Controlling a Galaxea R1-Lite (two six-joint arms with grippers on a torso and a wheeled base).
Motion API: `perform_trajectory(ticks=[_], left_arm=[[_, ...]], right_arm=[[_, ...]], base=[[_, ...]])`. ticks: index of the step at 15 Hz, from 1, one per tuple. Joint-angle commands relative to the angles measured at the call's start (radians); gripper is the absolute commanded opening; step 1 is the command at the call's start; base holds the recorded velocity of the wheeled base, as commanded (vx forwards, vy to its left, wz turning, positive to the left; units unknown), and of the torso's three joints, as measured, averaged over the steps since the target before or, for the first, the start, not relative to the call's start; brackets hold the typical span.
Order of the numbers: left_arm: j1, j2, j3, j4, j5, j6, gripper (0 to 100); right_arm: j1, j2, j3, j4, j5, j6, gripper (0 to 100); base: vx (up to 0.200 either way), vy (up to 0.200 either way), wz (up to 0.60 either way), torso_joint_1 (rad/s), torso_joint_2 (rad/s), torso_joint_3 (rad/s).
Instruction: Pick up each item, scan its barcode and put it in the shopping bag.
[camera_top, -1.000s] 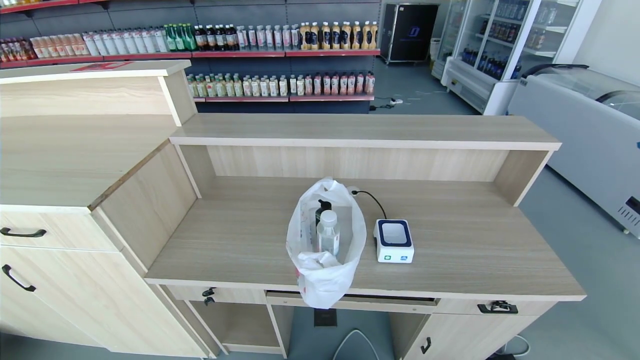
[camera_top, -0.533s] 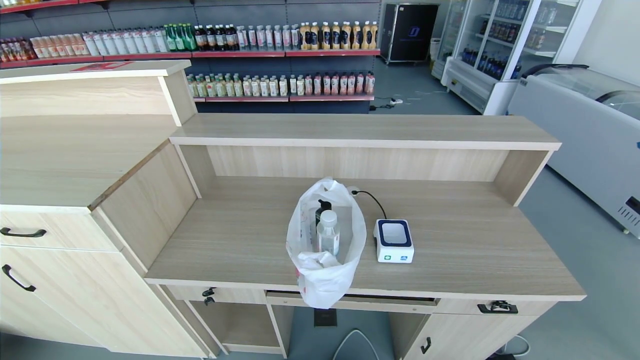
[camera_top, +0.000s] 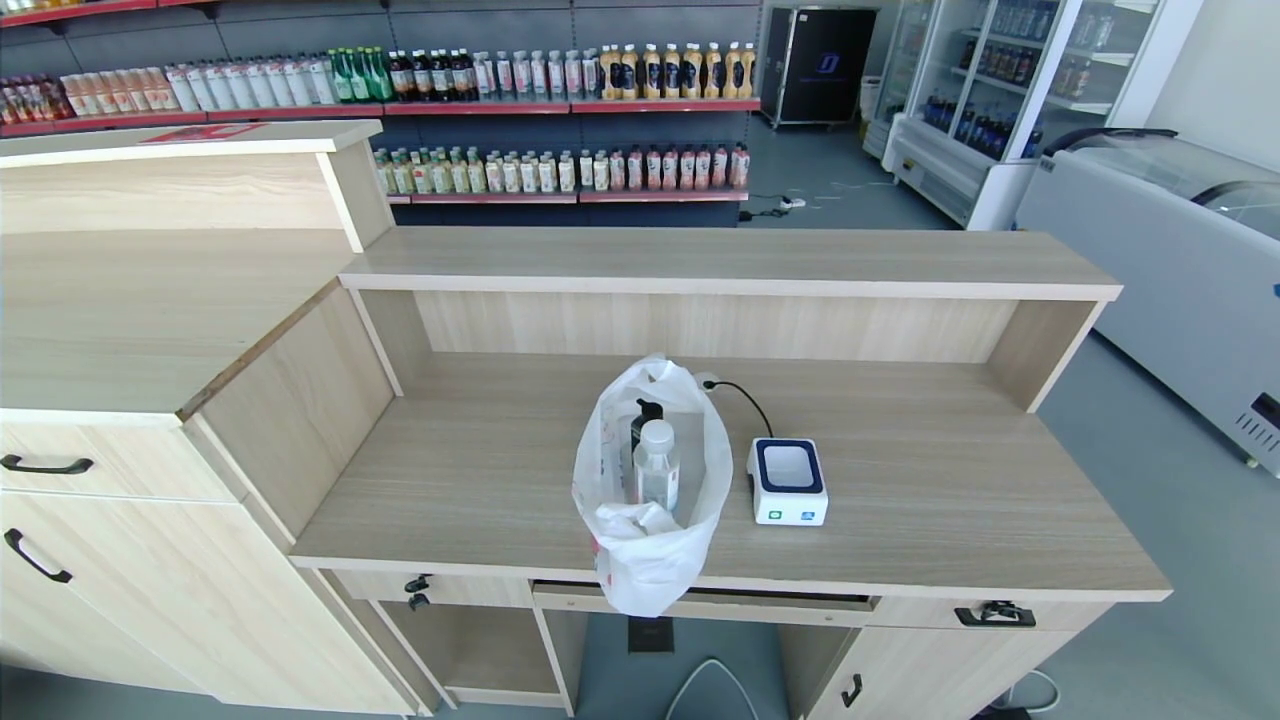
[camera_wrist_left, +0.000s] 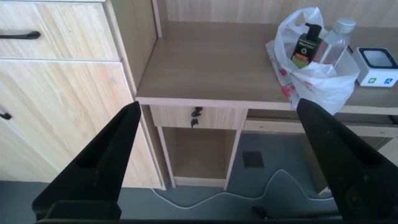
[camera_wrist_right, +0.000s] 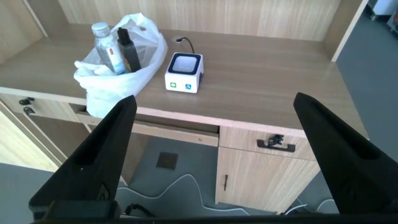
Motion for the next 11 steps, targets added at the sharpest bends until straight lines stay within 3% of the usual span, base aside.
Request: perform_trajectory(ticks=[1, 11], left_arm=[[0.000, 0.000, 0.000, 0.000, 0.000, 0.000, 100], [0.000, 0.000, 0.000, 0.000, 0.000, 0.000, 100]], right_arm=[[0.000, 0.003, 0.000, 0.000, 0.000, -0.001, 100], [0.000, 0.003, 0.000, 0.000, 0.002, -0.001, 100]], base=[[0.000, 0.000, 0.00, 0.000, 0.00, 0.000], [0.000, 0.000, 0.00, 0.000, 0.00, 0.000]])
